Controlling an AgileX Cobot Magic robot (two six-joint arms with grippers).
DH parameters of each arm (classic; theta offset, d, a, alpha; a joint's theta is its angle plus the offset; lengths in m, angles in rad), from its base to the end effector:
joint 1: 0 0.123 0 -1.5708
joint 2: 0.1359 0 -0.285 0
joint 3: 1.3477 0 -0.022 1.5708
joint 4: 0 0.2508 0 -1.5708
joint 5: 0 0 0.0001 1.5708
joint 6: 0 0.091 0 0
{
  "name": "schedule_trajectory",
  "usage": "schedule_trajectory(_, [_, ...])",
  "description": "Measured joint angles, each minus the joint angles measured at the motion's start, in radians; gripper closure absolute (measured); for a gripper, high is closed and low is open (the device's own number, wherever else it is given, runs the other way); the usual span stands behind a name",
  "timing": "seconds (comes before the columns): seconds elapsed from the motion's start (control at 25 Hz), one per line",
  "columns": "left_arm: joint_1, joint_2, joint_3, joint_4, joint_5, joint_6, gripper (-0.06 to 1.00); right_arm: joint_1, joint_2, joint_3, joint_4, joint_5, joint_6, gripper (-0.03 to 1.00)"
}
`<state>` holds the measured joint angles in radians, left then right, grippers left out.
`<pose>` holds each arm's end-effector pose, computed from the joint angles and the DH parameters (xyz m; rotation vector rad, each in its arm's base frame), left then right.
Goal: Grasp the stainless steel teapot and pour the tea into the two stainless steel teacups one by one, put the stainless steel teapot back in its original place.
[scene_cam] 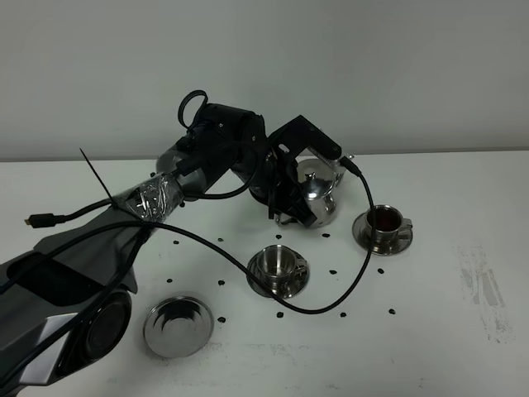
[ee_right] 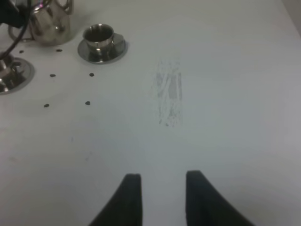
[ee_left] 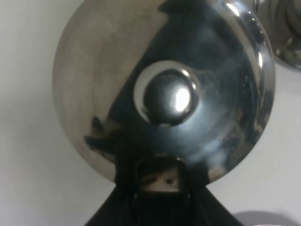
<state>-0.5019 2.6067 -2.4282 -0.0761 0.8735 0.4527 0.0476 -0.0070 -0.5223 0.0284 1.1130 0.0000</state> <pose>0.4938 -0.2770 0.1581 1.1301 2.2697 -0.1128 -0.0109 0.0018 0.2792 -0.0519 2.0669 0.0634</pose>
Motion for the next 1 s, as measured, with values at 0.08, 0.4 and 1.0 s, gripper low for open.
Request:
schedule_trajectory(0.08, [0.0, 0.0, 0.0, -0.001, -0.006, 0.0, 0.7, 0.0, 0.0, 0.0, 0.0, 0.0, 0.0, 0.74])
schedule_trajectory(0.4, [0.0, -0.02, 0.0, 0.001, -0.001, 0.0, 0.7, 0.0, 0.0, 0.0, 0.0, 0.0, 0.0, 0.74])
schedule_trajectory(1.0, [0.0, -0.107, 0.0, 0.001, 0.019, 0.038, 0.7, 0.0, 0.0, 0.0, 0.0, 0.0, 0.0, 0.74])
